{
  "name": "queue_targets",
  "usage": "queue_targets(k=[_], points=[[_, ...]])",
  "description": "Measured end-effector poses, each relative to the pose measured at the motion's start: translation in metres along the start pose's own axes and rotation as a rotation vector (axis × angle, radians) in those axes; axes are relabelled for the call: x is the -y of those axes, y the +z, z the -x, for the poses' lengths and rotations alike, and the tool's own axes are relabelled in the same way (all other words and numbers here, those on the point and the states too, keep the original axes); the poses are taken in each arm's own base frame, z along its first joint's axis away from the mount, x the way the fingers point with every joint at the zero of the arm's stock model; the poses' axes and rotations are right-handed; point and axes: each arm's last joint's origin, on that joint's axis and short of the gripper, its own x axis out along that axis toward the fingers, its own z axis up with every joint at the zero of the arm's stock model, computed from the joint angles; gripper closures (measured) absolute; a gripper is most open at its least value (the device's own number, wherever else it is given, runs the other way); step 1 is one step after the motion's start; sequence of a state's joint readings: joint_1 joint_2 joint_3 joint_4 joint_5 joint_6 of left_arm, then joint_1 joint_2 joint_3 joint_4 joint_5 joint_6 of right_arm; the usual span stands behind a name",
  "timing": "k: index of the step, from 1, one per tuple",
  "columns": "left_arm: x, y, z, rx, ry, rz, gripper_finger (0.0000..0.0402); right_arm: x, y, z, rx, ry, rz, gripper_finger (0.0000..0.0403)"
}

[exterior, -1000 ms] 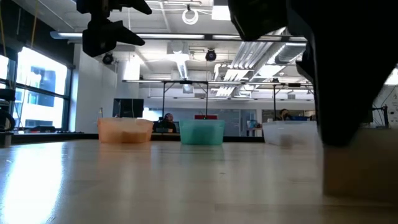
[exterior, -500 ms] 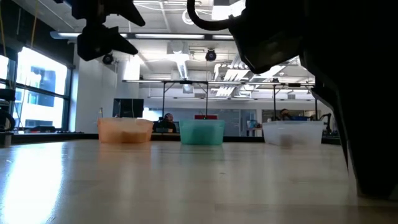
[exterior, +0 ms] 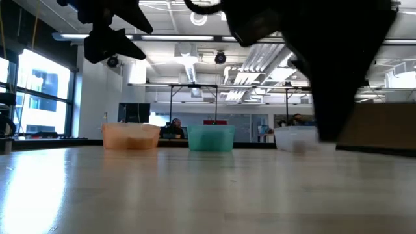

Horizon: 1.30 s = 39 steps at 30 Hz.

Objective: Sort & place blocks by color
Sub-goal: Put the brown block into the white bin

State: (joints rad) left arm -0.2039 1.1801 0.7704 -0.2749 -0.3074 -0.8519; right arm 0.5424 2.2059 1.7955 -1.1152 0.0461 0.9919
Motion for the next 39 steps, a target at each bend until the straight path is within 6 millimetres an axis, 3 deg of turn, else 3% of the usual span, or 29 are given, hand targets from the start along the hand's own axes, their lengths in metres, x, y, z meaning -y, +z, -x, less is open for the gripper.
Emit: queue_targets(k=[7, 19, 28, 39], points=[[-0.007, 0.004, -0.001, 0.053, 0.093, -0.073, 0.0172, 0.023, 0.035, 0.025, 0.058, -0.089, 0.063, 0.0300], [-0.045, 0.033, -0.008, 0.079, 0.281, -0.181, 0.0172, 0.085, 0.091, 0.060, 0.076, -0.270, 0.092, 0.0300], [-0.080, 0.069, 0.014, 0.208, 0.385, -0.165, 0.0172, 0.135, 0.122, 0.085, 0.064, -0.320, 0.032, 0.0300], [-0.104, 0.087, 0.041, 0.267, 0.408, -0.214, 0.0172, 0.197, 0.143, 0.112, 0.159, -0.427, -0.062, 0.0300]])
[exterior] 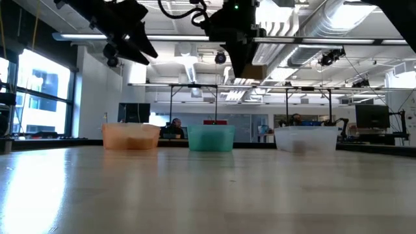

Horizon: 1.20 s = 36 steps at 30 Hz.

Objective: Sort & place blocks by color
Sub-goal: Put the brown block into the white bin

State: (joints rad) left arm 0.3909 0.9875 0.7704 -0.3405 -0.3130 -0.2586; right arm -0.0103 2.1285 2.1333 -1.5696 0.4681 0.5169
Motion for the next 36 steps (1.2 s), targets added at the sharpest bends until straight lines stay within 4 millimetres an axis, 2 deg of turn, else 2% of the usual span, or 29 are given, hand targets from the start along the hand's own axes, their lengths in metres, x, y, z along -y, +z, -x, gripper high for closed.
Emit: queue_targets(k=[9, 16, 24, 30, 36], points=[[-0.023, 0.010, 0.013, 0.063, 0.005, 0.015, 0.0172, 0.058, -0.013, -0.017, -0.059, -0.110, -0.121, 0.0300], [-0.032, 0.012, 0.013, 0.078, 0.028, 0.009, 0.0172, 0.110, -0.040, -0.045, -0.122, -0.162, -0.276, 0.0300], [-0.037, 0.025, 0.013, 0.196, 0.025, 0.023, 0.0172, 0.160, -0.074, -0.086, -0.054, -0.100, -0.539, 0.0300], [-0.043, 0.037, 0.015, 0.315, 0.031, 0.039, 0.0172, 0.179, -0.091, -0.120, 0.045, -0.046, -0.690, 0.0300], [-0.049, 0.042, 0.016, 0.356, 0.054, 0.056, 0.0172, 0.186, -0.103, -0.152, 0.074, 0.006, -0.780, 0.0300]])
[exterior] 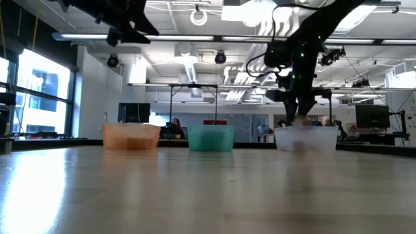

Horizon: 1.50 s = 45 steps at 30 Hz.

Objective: Sort & place blocks by color
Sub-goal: Put the brown block into the white bin

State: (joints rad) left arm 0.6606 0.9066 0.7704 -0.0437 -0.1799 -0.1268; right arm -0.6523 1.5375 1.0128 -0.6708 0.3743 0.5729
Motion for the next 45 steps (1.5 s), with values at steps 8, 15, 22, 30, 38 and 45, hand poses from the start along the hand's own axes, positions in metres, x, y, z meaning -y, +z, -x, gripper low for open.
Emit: queue_targets(k=[8, 15, 22, 30, 38, 45], points=[[-0.007, 0.001, -0.001, 0.003, 0.033, 0.006, 0.0172, 0.020, -0.004, -0.020, -0.035, -0.012, -0.066, 0.0300], [-0.007, 0.001, -0.001, 0.002, 0.025, 0.006, 0.0172, 0.036, 0.005, -0.027, -0.079, 0.050, -0.125, 0.0300], [-0.004, 0.008, 0.009, 0.049, -0.086, 0.033, 0.0172, 0.045, 0.009, -0.030, -0.110, 0.089, -0.147, 0.0273], [-0.005, 0.014, 0.035, 0.069, -0.150, 0.067, 0.0172, 0.040, 0.010, -0.029, -0.097, 0.143, -0.147, 0.0267], [-0.008, 0.009, 0.051, 0.020, -0.153, 0.089, 0.0172, 0.039, 0.010, -0.029, -0.118, 0.187, -0.148, 0.0266], [-0.001, 0.010, 0.062, 0.016, -0.292, 0.083, 0.0172, 0.037, 0.009, -0.028, -0.145, 0.234, -0.155, 0.0258]])
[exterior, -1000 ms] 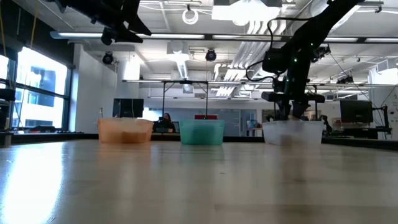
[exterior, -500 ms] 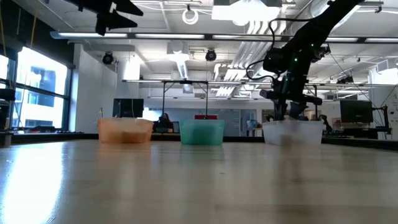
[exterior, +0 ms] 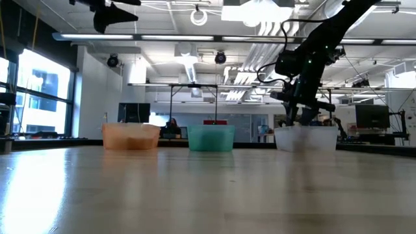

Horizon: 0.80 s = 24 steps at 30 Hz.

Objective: Sort & place blocks by color
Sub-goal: Put the brown block into the white bin, then return to Home Position

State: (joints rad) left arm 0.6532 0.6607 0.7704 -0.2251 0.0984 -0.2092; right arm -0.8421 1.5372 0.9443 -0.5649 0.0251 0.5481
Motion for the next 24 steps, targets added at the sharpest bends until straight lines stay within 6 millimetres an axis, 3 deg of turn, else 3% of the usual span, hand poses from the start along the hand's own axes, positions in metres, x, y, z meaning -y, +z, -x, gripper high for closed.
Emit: queue_targets(k=[7, 11, 19, 24], points=[[0.011, -0.006, 0.005, -0.057, -0.073, -0.009, 0.0172, 0.000, -0.002, 0.000, -0.027, 0.005, -0.035, 0.0191], [0.017, -0.009, 0.010, -0.070, -0.116, -0.016, 0.0172, -0.004, 0.004, 0.006, -0.035, 0.061, -0.058, 0.0174], [0.022, -0.014, 0.025, -0.092, -0.132, -0.064, 0.0172, -0.027, 0.021, 0.053, 0.091, 0.090, -0.009, 0.0176], [0.027, -0.015, 0.028, -0.092, -0.160, -0.079, 0.0172, -0.042, 0.016, 0.083, 0.160, 0.107, 0.032, 0.0176]])
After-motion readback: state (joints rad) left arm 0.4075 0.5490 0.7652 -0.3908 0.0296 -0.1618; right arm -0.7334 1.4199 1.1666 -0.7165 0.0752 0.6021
